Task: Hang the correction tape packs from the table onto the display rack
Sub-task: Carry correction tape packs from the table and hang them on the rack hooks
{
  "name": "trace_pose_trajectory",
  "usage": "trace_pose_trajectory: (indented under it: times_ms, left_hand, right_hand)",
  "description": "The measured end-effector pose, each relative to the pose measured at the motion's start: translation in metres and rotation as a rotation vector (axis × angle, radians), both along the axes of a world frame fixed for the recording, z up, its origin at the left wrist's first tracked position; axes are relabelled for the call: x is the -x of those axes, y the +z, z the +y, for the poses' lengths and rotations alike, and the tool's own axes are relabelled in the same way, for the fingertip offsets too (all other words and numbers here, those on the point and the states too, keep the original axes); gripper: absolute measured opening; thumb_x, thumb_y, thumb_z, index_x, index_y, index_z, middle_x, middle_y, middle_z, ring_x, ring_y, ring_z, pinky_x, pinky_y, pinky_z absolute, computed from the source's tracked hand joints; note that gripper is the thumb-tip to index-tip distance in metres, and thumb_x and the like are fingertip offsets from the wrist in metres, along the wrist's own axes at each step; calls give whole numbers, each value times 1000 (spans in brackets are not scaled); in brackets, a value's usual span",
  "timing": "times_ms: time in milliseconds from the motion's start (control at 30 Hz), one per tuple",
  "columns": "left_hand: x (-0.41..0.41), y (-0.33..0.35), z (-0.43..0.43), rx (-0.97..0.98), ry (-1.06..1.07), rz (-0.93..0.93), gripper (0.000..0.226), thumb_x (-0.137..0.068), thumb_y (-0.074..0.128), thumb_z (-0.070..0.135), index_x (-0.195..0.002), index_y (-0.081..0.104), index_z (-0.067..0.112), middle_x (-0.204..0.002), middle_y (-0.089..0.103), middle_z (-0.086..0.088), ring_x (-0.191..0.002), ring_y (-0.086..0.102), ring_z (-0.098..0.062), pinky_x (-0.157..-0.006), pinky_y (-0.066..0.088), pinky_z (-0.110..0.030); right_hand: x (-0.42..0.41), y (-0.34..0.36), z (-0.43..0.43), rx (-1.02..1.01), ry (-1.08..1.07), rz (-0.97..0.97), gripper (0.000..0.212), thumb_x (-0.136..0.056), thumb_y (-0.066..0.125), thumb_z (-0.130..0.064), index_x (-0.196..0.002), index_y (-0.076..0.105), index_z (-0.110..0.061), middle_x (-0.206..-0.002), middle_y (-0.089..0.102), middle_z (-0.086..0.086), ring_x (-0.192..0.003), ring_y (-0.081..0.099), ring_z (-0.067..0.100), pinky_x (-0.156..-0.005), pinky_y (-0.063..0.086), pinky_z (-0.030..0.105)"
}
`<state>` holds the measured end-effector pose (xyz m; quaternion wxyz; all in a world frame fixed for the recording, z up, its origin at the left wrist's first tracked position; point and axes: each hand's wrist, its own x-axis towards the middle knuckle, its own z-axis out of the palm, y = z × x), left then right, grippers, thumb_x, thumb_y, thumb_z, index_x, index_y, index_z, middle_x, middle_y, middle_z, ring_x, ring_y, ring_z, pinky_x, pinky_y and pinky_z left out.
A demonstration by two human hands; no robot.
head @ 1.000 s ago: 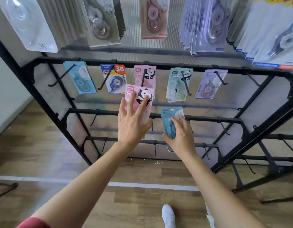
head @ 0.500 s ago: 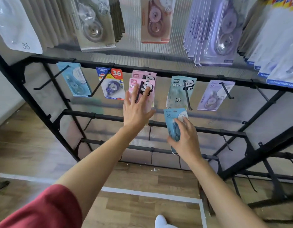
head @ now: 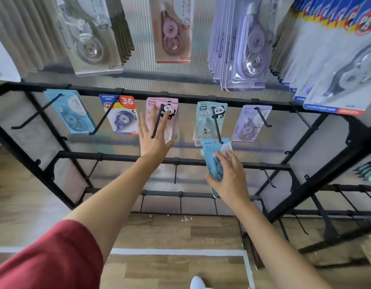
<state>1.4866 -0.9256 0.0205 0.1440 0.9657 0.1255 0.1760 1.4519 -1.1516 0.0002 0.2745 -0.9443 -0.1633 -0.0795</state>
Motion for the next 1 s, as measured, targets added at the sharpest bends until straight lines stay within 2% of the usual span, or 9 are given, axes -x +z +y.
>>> trace_pose_trajectory:
  times_ms: [100,233,467,667,1000]
  left_hand:
    - [20,-7,-2,5,-11,35,81,-91,58,40,-153,5,31,-160,-14,-4,-145,-17,-32,-116,-8,-45]
    - [52,-18,-8,50,-53,41,78,-91,58,40,-152,11,31,-161,0,-7,-147,-8,-31,-118,-2,-45]
    - [101,-24,-11,48,-68,65,78,-93,53,44,-152,4,31,-161,-8,-5,-147,-9,-29,-118,-1,-44]
    - [144,-21,11,91,29,12,76,-92,56,40,-152,11,29,-161,-2,-6,-147,-2,-30,-117,2,-42]
    - [222,-13,49,145,277,-27,74,-91,58,34,-152,18,26,-160,6,-10,-147,1,-31,-117,4,-44]
  right_hand:
    - [16,2,-3,-29,-18,-9,67,-82,70,-32,-141,41,-14,-152,25,14,-139,23,30,-108,28,45]
    - [40,3,-7,-68,-59,-19,66,-81,72,-30,-139,44,-13,-151,28,14,-138,26,30,-107,32,47]
    - [77,0,-17,-67,-69,-43,67,-80,73,-29,-138,45,-12,-151,28,14,-137,28,31,-110,30,47]
    - [94,2,-5,-75,0,-39,66,-81,73,-29,-139,45,-13,-152,28,15,-139,26,31,-111,28,45]
    - [119,11,41,-42,253,-17,66,-84,68,-34,-142,40,-17,-154,23,9,-140,21,25,-111,23,38]
